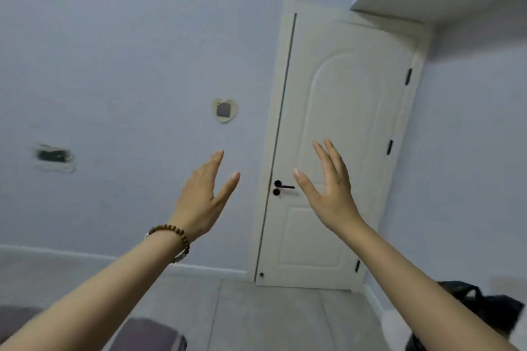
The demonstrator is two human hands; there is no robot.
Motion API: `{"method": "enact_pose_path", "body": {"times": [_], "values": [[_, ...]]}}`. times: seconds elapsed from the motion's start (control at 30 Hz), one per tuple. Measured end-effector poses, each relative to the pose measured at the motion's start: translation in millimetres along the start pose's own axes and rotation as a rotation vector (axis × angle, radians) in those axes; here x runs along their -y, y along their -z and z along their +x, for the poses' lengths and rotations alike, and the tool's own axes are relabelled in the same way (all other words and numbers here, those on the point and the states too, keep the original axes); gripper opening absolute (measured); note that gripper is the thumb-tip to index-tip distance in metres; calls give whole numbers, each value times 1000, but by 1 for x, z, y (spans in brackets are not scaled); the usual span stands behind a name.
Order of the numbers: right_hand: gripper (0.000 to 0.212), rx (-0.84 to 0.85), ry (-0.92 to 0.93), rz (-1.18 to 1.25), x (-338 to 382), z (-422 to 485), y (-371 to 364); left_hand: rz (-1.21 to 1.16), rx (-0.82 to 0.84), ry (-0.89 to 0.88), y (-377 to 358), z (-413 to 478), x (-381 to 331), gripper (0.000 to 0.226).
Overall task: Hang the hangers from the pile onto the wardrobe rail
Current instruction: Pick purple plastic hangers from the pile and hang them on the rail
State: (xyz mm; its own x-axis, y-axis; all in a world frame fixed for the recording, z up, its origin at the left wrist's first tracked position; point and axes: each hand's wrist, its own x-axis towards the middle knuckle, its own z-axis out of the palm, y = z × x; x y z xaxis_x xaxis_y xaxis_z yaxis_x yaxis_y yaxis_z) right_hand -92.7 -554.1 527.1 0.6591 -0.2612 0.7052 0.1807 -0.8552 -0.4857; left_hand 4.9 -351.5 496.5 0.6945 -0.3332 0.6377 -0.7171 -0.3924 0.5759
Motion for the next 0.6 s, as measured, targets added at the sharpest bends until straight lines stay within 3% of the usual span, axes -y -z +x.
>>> {"method": "enact_pose_path", "body": {"times": [0.37, 0.6], "values": [[77, 662, 154, 85, 65, -84, -345, 411, 26, 616, 93, -186, 282, 94], [83, 1041, 241, 86, 54, -186, -517, 503, 25, 1021, 89, -319, 407, 75]]}}
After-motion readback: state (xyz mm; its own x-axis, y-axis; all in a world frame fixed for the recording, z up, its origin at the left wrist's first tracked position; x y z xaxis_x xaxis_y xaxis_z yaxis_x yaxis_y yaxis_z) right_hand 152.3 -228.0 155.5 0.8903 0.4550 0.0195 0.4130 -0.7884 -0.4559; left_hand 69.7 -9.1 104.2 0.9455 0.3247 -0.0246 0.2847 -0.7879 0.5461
